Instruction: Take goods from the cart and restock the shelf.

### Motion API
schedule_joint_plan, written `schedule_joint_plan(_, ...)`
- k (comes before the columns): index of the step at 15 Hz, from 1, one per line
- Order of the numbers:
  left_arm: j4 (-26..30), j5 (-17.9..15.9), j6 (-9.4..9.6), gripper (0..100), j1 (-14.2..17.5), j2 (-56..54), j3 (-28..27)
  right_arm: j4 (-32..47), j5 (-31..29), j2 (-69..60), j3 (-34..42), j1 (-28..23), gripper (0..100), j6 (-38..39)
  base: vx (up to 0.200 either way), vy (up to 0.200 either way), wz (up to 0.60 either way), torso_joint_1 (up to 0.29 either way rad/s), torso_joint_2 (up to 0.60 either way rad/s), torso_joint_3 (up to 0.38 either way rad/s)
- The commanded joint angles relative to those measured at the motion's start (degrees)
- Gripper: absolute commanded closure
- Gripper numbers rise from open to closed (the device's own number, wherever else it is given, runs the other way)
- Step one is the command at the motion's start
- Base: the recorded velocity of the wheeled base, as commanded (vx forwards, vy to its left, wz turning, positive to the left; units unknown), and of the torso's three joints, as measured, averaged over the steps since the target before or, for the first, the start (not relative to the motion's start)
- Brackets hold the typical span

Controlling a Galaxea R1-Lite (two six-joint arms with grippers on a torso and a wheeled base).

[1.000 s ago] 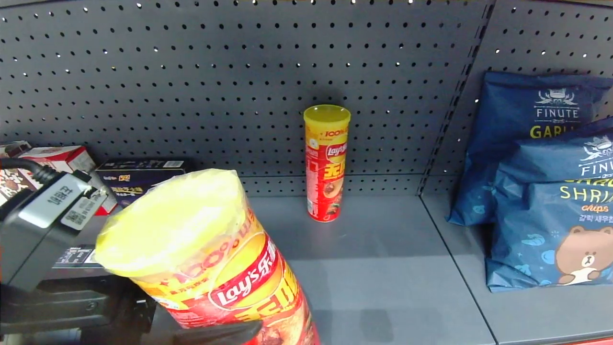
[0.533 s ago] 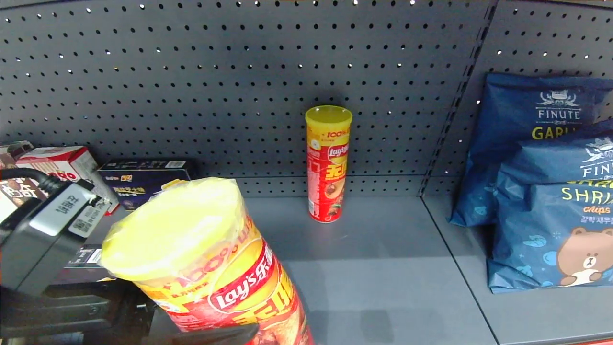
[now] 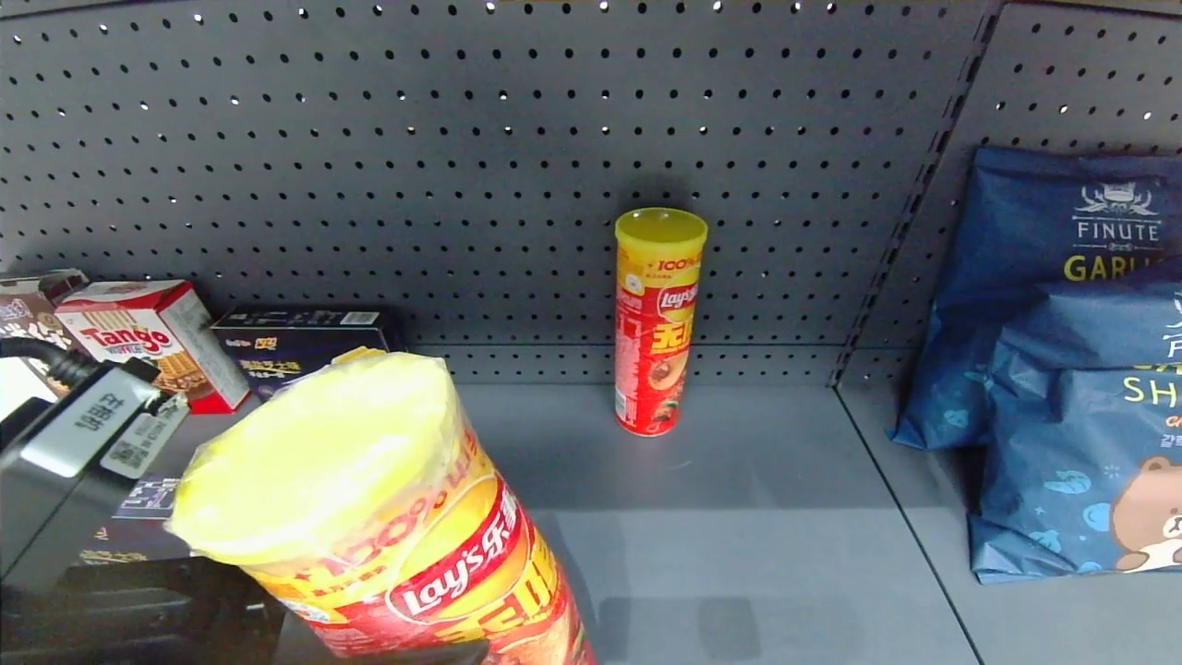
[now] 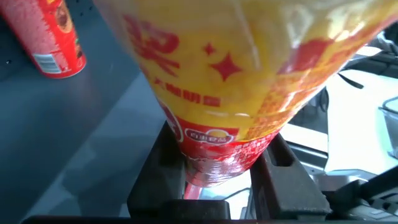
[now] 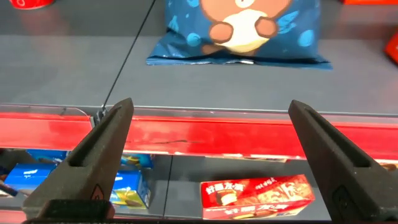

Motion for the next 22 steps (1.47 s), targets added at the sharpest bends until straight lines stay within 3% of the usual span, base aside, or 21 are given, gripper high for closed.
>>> schedule_joint_plan(1,0.0,0.0,-0.01,100,0.0,-0.1,0.0,0.0,0.0,0.0,0.0,0.0,0,0.0,0.0,0.0,0.0,0.0,0.0,0.0)
schedule_joint_plan(10,-0.1,0.0,-0.1,100,0.2,-0.4,0.5,-0.3,0.2,0.0,-0.4,0.0,0,-1.1,0.0,0.0,0.0,0.0,0.0,0.0)
schedule_joint_plan(12,0.0,0.0,-0.1,100,0.6,-0.4,0.9,-0.3,4.9,15.4,-17.2,0.7,0,1.1,0.0,0.0,0.0,0.0,0.0,0.0)
schedule_joint_plan(13,0.0,0.0,-0.1,100,0.6,-0.4,1.0,-1.0,6.0,17.1,-18.5,0.9,0,1.5,0.0,0.0,0.0,0.0,0.0,0.0)
schedule_joint_plan(15,-0.2,0.0,-0.19,100,0.8,-0.4,1.1,1.6,15.2,20.9,-27.5,3.3,0,-2.1,0.0,0.0,0.0,0.0,0.0,0.0)
schedule_joint_plan(19,-0.4,-0.1,-0.54,100,2.7,-0.3,0.8,2.2,25.4,32.8,-35.2,3.9,0,-2.6,0.0,0.0,0.0,0.0,0.0,0.0)
schedule_joint_plan(22,-0.2,0.0,-0.63,100,2.9,-0.2,0.7,2.0,25.7,41.5,-37.4,9.1,0,-8.6,0.0,0.0,0.0,0.0,0.0,0.0)
